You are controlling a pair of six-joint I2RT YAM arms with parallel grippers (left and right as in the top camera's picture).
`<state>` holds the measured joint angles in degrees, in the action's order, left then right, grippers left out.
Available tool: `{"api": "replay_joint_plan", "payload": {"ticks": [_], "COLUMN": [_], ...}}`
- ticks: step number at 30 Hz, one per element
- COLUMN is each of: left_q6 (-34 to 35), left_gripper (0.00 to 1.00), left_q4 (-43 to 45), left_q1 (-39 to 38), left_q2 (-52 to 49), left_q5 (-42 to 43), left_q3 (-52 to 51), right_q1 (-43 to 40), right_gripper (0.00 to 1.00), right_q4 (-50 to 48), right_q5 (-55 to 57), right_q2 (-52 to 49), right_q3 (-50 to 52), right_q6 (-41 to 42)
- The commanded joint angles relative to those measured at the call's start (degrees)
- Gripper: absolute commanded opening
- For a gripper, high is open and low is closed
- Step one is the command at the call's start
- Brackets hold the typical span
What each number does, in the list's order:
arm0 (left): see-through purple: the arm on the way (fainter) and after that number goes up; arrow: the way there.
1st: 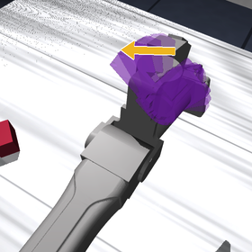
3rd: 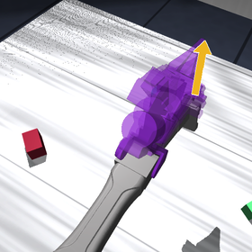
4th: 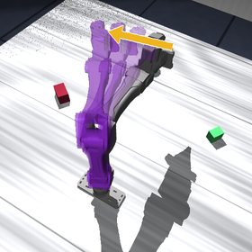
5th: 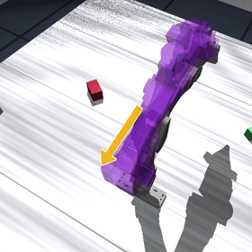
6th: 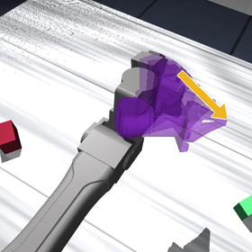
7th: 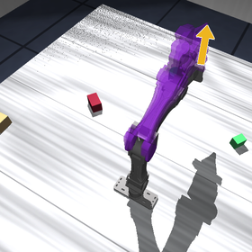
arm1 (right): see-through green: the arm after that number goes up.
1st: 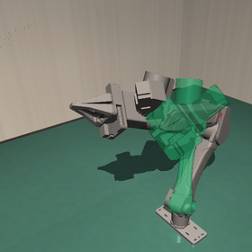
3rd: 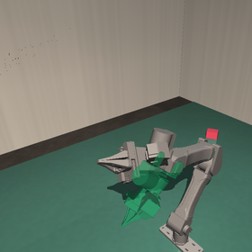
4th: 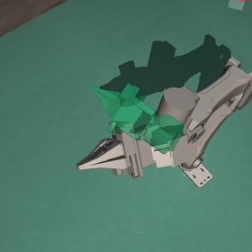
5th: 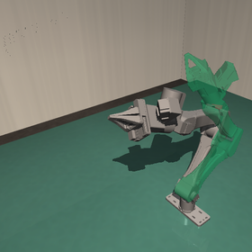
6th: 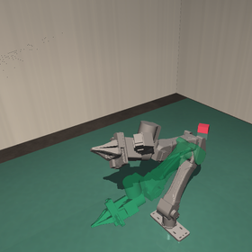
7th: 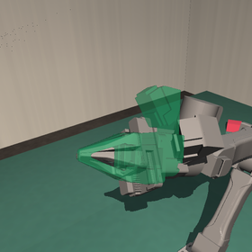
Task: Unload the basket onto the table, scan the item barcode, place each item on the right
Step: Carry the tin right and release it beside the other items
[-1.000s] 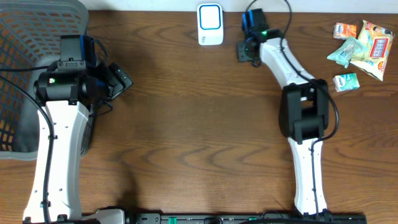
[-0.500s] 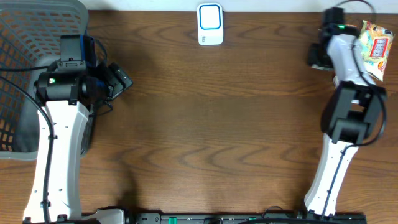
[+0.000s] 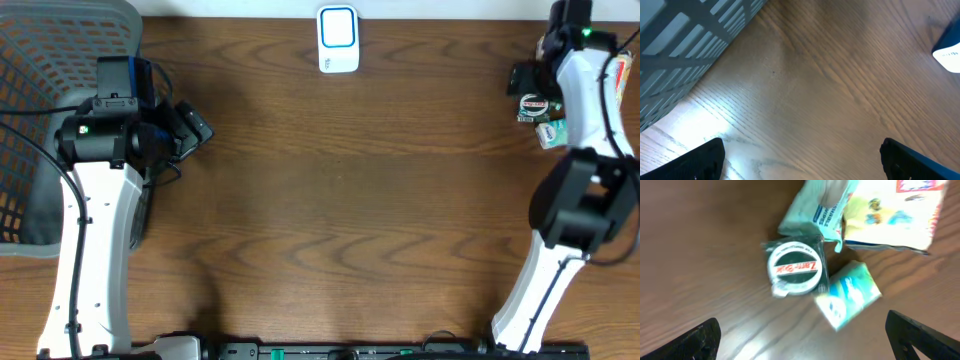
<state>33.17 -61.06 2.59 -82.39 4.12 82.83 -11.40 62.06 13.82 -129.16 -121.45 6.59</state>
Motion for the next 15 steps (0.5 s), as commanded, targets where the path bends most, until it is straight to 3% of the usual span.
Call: {"api": "replay_joint_plan", "payload": {"ticks": [1,7,15], "left_q6": [0.04,0.07,0.07], "left_gripper": [0.98,0.98,0.98], "left_q4": [0.02,0.02,0.02], "left_q1": [0.28,0.28,0.28], "left_q2": [-0.04,-0.04,-0.04], "left_q5": [-0.74,-0.74,-0.74], "left_q3": [-0.09,-0.09,-0.09], "right_q1": [0.87,3.06,11.56], "right_gripper": [0.99,0.99,0.99], "right_q4": [2.71,8.79,13.86], "right_q5": [-7.98,-20.87,-15.15], "right_q2": [11.43,21.05,28.2], "right_q3": [-0.37,-0.35,5.68], "right_q6": [5.66,6.27,6.23]}}
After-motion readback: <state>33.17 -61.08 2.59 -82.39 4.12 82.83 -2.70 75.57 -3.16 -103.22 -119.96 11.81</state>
